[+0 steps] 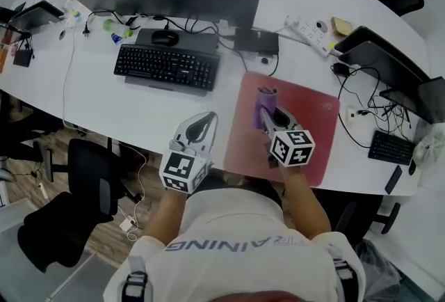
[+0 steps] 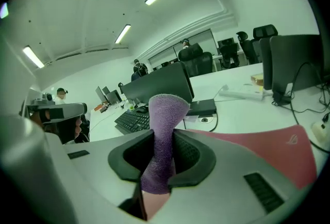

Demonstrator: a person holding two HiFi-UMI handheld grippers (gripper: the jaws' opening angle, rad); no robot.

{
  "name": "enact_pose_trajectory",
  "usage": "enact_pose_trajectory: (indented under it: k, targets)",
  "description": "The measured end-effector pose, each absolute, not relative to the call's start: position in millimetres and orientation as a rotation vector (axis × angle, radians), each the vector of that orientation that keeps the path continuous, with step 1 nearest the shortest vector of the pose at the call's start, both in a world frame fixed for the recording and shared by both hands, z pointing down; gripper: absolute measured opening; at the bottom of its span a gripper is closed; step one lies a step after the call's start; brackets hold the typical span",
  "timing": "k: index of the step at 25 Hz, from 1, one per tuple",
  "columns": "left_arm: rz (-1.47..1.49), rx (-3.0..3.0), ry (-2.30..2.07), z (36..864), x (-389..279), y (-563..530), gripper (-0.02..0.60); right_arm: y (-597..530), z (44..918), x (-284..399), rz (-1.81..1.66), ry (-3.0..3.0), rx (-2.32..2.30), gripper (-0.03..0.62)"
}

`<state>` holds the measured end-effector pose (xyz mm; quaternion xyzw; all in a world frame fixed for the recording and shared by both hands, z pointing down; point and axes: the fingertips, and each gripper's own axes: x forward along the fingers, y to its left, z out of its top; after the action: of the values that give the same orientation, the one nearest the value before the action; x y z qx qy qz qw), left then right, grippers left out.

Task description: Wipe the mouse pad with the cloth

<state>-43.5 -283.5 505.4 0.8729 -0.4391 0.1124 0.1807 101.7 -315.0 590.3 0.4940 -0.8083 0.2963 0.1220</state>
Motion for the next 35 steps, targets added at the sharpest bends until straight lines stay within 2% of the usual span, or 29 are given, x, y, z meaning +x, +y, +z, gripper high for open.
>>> enact_pose_trajectory:
  k: [8, 14, 27, 35]
  targets:
    - [0.343, 2.410, -1.250, 526.1, -92.0, -305.4, 0.032, -362.1, 656.4, 29.2, 0.935, -2.270, 1.340, 0.103]
    - [0.367, 2.373, -1.253, 539.4, -104.5, -306.2, 0.032, -387.8, 713.7, 24.2, 0.961, -2.141, 1.316, 0.103]
    - [0.406, 2.381, -1.268, 530.3, -52.2, -292.0, 0.032, -387.6, 741.2, 113.3, 1.018, -2.030, 1.386, 0.103]
    - [0.407, 2.406, -1.253, 520.6, 10.4, -274.5, 0.032, -369.3, 742.4, 206.7, 1.034, -1.968, 1.458, 0.103]
